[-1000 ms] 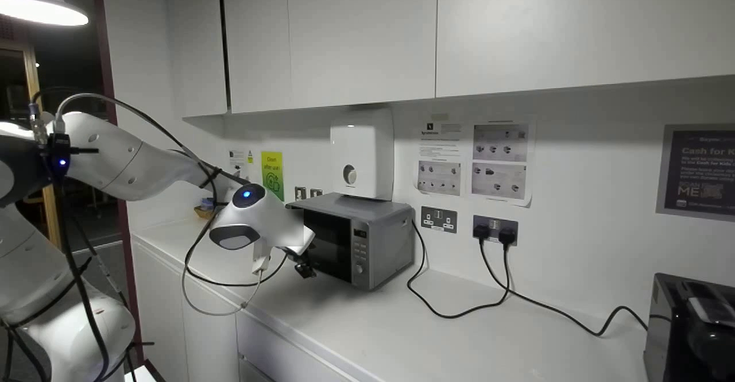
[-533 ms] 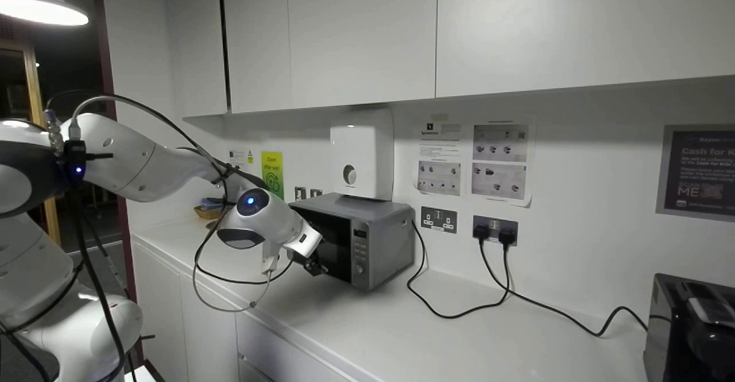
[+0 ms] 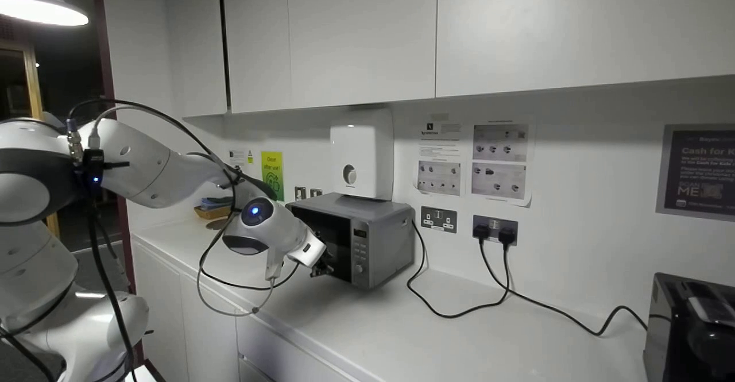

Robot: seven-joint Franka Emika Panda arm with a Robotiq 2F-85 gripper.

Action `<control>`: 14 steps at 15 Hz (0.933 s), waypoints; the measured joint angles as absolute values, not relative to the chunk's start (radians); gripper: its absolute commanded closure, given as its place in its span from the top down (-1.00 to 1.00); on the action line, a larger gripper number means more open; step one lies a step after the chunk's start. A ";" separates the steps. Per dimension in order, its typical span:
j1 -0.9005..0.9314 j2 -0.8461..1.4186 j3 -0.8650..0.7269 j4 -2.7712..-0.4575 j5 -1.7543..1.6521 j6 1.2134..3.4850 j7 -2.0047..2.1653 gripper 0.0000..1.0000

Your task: Press a button on the right side of the microwave

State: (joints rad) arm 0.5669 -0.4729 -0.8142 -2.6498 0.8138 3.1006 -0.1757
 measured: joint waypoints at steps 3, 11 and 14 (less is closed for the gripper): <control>0.657 -0.473 -0.886 -2.633 0.816 3.153 -0.176 -1.00; 0.940 -0.477 -1.097 -2.594 0.801 3.356 -0.175 -1.00; 1.034 -0.484 -1.174 -2.590 0.771 3.421 -0.172 -1.00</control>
State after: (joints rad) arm 1.0340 -0.4841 -1.1738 -2.5896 0.7711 3.4211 -0.1723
